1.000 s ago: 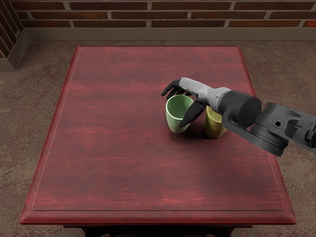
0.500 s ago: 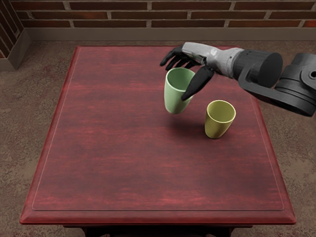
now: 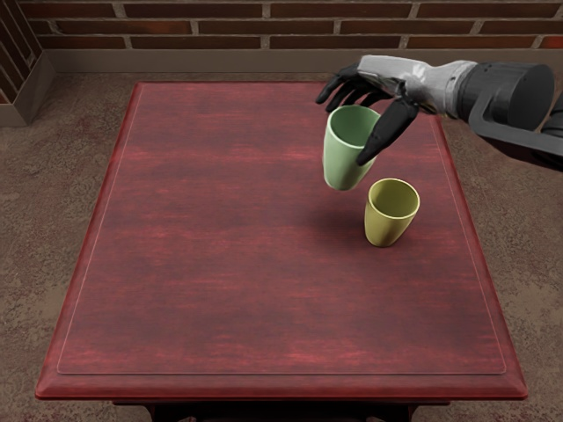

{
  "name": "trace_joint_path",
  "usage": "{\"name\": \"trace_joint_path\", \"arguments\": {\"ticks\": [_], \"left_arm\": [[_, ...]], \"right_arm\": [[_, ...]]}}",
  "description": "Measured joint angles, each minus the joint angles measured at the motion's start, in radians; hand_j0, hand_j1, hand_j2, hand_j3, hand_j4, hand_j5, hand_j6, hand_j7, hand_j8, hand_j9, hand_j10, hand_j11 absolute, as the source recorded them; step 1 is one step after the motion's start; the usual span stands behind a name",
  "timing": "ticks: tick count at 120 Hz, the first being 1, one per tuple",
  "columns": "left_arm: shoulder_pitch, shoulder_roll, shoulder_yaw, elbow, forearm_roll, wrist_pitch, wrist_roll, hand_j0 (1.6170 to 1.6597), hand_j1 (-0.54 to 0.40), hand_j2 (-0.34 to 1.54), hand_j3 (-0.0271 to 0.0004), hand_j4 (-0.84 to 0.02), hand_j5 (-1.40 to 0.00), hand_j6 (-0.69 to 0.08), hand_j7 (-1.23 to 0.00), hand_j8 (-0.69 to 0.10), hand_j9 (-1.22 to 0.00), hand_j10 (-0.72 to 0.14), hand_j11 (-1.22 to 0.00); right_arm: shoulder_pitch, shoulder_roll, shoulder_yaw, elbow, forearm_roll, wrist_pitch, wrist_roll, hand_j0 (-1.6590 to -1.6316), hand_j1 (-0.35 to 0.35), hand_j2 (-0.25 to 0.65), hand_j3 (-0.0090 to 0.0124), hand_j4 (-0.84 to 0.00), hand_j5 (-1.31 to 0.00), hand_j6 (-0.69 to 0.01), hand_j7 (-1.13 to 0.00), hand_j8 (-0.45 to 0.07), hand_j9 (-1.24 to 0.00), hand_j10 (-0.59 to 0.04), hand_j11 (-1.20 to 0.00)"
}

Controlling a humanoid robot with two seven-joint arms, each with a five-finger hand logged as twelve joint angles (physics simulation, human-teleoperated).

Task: Pick up cup and place in cup with right hand

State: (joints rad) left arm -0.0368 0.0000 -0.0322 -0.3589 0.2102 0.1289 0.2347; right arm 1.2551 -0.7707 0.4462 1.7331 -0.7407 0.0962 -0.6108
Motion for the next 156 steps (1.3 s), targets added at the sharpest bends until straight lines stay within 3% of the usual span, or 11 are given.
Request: {"name": "trace_joint_path", "arguments": {"ticks": [51,107,156], "left_arm": [[0.000,0.000,0.000,0.000,0.000,0.000,0.000,1.6581,0.349,0.00,0.0000,0.000,0.00,0.000,0.00,0.000,0.00,0.000,0.00],[0.000,0.000,0.000,0.000,0.000,0.000,0.000,1.6581,0.349,0.00,0.0000,0.000,0.00,0.000,0.00,0.000,0.00,0.000,0.00],[0.000,0.000,0.000,0.000,0.000,0.000,0.000,1.6581,0.349,0.00,0.0000,0.000,0.00,0.000,0.00,0.000,0.00,0.000,0.00]], "right_arm": [[0.026,-0.104,0.004,0.002,0.061,0.078,0.000,-1.6581,0.106,0.143,0.0000,-0.426,-0.55,-0.427,-0.55,-0.331,-0.56,-0.353,-0.55],[-0.009,-0.133,-0.004,0.011,0.065,0.083,0.000,-1.6581,0.113,0.165,0.0000,-0.430,-0.55,-0.430,-0.56,-0.314,-0.56,-0.352,-0.55],[-0.044,-0.152,-0.008,0.012,0.065,0.082,0.000,-1.6581,0.113,0.128,0.0001,-0.429,-0.56,-0.419,-0.56,-0.315,-0.56,-0.339,-0.56]]}}
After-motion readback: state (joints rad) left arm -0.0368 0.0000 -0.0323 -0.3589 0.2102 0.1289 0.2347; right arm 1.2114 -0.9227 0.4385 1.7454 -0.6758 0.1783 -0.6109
